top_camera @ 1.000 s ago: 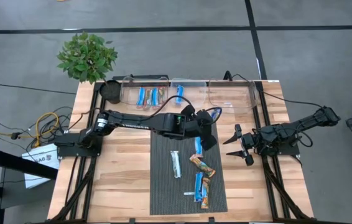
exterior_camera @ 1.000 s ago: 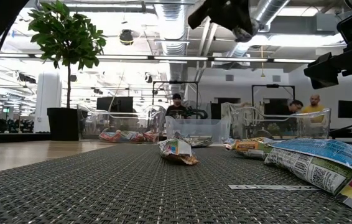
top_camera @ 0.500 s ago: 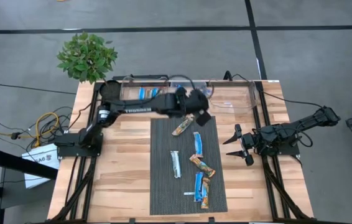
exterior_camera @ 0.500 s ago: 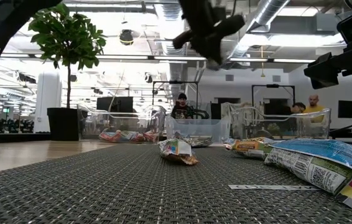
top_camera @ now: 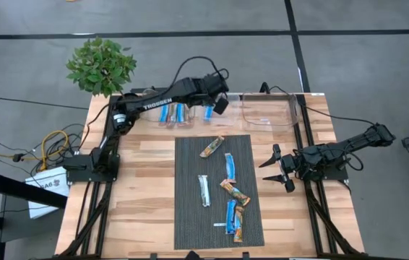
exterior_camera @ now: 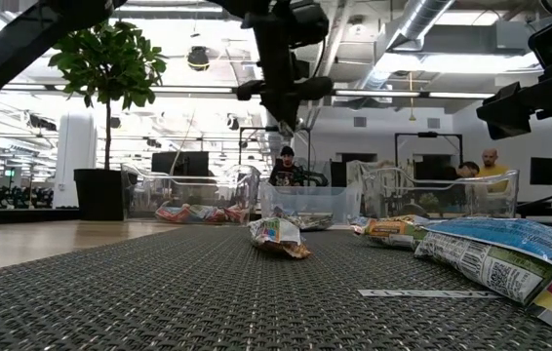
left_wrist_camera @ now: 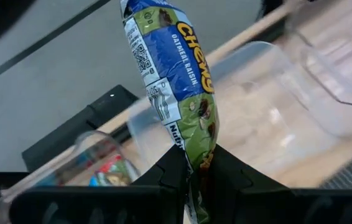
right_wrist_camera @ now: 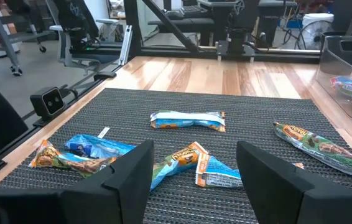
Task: Pick and place Granola Bars by type
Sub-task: Put the blue granola bar into the middle transparent bin
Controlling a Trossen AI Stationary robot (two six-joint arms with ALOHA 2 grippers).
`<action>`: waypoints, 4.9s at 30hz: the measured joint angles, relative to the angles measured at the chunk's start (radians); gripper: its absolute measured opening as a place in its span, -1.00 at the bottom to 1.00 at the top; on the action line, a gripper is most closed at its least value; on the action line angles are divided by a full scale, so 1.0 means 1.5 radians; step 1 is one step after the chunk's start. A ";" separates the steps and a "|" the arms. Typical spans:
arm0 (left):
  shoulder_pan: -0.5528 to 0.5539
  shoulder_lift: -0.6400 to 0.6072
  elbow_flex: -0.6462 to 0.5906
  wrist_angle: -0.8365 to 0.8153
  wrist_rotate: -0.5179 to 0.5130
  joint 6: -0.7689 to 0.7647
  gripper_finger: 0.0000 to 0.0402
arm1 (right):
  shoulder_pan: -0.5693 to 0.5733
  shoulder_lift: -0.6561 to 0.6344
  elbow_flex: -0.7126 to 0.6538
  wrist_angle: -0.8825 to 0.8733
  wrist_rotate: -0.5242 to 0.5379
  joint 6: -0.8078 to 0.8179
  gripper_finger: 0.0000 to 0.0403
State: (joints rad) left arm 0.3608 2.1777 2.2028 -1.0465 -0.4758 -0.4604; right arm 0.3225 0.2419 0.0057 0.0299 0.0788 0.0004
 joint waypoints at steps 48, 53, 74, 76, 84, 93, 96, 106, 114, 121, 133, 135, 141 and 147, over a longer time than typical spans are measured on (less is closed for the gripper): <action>0.030 0.134 0.000 0.092 0.149 -0.044 -0.75 | 0.000 0.000 0.000 0.000 0.000 0.000 0.10; 0.030 0.134 0.000 0.087 0.156 -0.050 -0.57 | 0.000 0.000 0.000 0.000 0.000 0.000 0.10; 0.024 0.130 0.000 0.110 0.159 -0.010 -0.34 | 0.000 0.000 0.000 0.000 0.000 0.000 0.10; 0.018 0.127 0.000 0.117 0.163 0.004 -0.34 | 0.000 0.000 0.000 0.000 0.000 0.000 0.10; -0.019 0.124 0.016 0.136 0.207 0.088 -0.34 | 0.000 0.000 0.000 0.000 0.000 0.000 0.10; -0.077 0.124 0.063 0.119 0.244 0.216 -0.34 | 0.000 0.000 0.000 0.000 0.000 0.000 0.10; -0.098 0.125 0.076 0.092 0.244 0.275 -0.34 | 0.000 0.000 0.000 0.000 0.000 0.000 0.10; -0.169 0.116 0.101 0.020 0.304 0.497 -0.34 | 0.000 0.000 0.000 0.000 0.000 0.000 0.10; -0.229 0.097 0.101 -0.014 0.469 0.601 -0.34 | 0.000 0.000 0.000 0.001 0.000 0.000 0.10; -0.299 0.091 0.101 -0.014 0.481 0.622 -0.34 | 0.000 0.000 0.000 0.000 0.000 0.000 0.10; -0.400 0.091 0.101 -0.028 0.481 0.567 -0.34 | 0.000 0.000 0.000 0.000 0.000 0.000 0.10; -0.413 0.091 0.100 -0.028 0.481 0.537 -0.34 | 0.000 0.000 0.000 0.000 0.000 0.000 0.10; -0.440 0.098 0.100 -0.029 0.476 0.399 -0.34 | 0.000 0.000 0.000 0.000 0.000 0.000 0.10; -0.467 0.098 0.080 -0.009 0.380 0.201 -0.34 | 0.000 0.000 0.000 0.000 0.000 0.000 0.10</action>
State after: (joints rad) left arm -0.3393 2.3249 2.3226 -1.0595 0.0946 -0.1584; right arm 0.3229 0.2420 0.0059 0.0299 0.0788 0.0006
